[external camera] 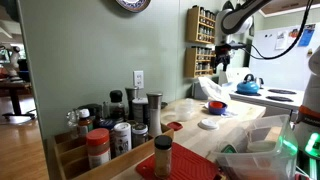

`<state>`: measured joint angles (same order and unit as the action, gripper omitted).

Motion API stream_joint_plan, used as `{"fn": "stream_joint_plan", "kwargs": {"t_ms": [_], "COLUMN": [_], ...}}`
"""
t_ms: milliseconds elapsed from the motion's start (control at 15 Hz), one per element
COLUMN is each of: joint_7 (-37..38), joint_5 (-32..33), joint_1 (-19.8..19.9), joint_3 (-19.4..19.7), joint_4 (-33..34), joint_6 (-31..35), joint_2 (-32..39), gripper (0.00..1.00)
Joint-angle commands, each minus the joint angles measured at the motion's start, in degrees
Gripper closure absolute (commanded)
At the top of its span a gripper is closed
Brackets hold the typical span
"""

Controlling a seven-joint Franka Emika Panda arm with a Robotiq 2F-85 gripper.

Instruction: Put the lid on the lunch box

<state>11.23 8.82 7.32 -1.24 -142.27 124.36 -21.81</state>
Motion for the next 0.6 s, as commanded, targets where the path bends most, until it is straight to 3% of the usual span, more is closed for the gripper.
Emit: {"fn": "stream_joint_plan", "kwargs": {"t_ms": [0, 267, 533], "joint_7": [0.15, -0.15, -4.39], "joint_5": [0.22, -0.16, -6.40], "joint_1": [-0.55, -1.15, -7.46], "joint_3": [0.52, 0.20, -1.87], "joint_4": [0.10, -0.04, -1.22], "joint_6": [-0.16, 0.37, -1.19], "joint_2": [0.01, 0.38, 2.85], "gripper": [0.00, 0.00, 0.00]}}
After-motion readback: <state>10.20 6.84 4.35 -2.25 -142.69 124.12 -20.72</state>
